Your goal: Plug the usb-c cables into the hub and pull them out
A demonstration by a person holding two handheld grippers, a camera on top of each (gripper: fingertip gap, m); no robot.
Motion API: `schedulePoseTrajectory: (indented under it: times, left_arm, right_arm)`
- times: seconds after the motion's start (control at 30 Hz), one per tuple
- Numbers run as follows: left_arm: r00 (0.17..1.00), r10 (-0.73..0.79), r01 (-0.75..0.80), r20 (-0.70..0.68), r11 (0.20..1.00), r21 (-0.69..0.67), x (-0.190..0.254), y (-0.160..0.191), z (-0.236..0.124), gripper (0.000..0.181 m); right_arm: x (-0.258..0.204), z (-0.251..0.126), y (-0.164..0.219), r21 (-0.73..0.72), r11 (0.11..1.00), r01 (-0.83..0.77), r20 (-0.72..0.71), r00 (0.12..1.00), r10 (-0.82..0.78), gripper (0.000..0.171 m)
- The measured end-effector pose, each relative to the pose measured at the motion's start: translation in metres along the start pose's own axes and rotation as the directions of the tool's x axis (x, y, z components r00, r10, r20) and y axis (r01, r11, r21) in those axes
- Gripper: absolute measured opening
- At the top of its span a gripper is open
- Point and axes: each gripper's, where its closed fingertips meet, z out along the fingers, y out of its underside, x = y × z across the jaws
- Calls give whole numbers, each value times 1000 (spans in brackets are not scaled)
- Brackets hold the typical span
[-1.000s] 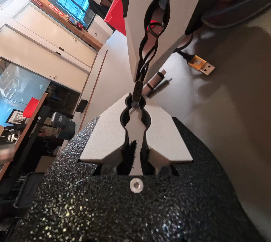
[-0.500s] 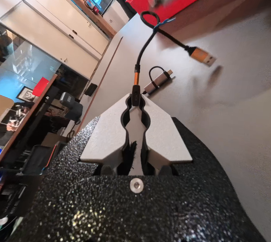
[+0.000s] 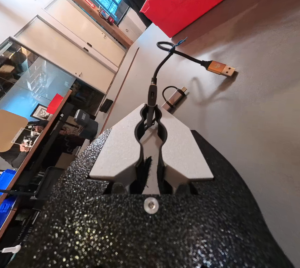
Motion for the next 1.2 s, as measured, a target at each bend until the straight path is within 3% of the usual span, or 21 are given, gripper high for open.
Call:
schedulePoseTrajectory:
  times: [0.3, 0.57, 0.7, 0.77, 0.9, 1.0, 1.07, 1.1, 1.13, 1.2]
  left_arm:
    - [1000, -15, 15, 5, 1000, 2, -1, 0, -1, 7]
    - [1000, -21, 21, 1, 1000, 10, -1, 0, 0, 7]
    - [1000, -8, 8, 2, 1000, 4, -1, 0, 0, 7]
    - [1000, -2, 2, 1, 1000, 3, 0, 0, 0, 7]
    - [1000, 1, -1, -1, 1000, 1, 1, 0, 0, 7]
    - [1000, 5, -5, -3, 1000, 0, 1, 0, 0, 7]
    - [1000, 6, -6, -5, 1000, 1, 2, 0, 0, 7]
    - [1000, 4, -4, -7, 1000, 6, 2, 0, 1, 7]
    - [1000, -3, 3, -10, 1000, 10, 1, 0, 1, 7]
    - [1000, -18, 18, -11, 1000, 12, 0, 0, 1, 7]
  right_arm:
    - [62, -18, -19, 23, 997, -74, -43, 996, 75, 4]
    - [39, -40, 43, -103, 995, -12, -35, 999, 8, 4]
    - [1, -54, 101, -257, 963, 81, 107, 993, -55, 4]
    - [-32, -64, 148, -417, 902, 106, 242, 970, -2, 5]
    - [-96, -92, 235, -722, 670, 174, 418, 881, 221, 4]
    - [-117, -108, 276, -821, 491, 292, 451, 858, 244, 8]
    - [-107, -111, 284, -857, 406, 319, 419, 889, 186, 32]
    - [-95, -108, 280, -872, 388, 300, 371, 920, 123, 34]
    - [-82, -98, 266, -866, 420, 272, 314, 949, 34, 34]
    - [-76, -70, 213, -764, 601, 234, 221, 970, -98, 45]
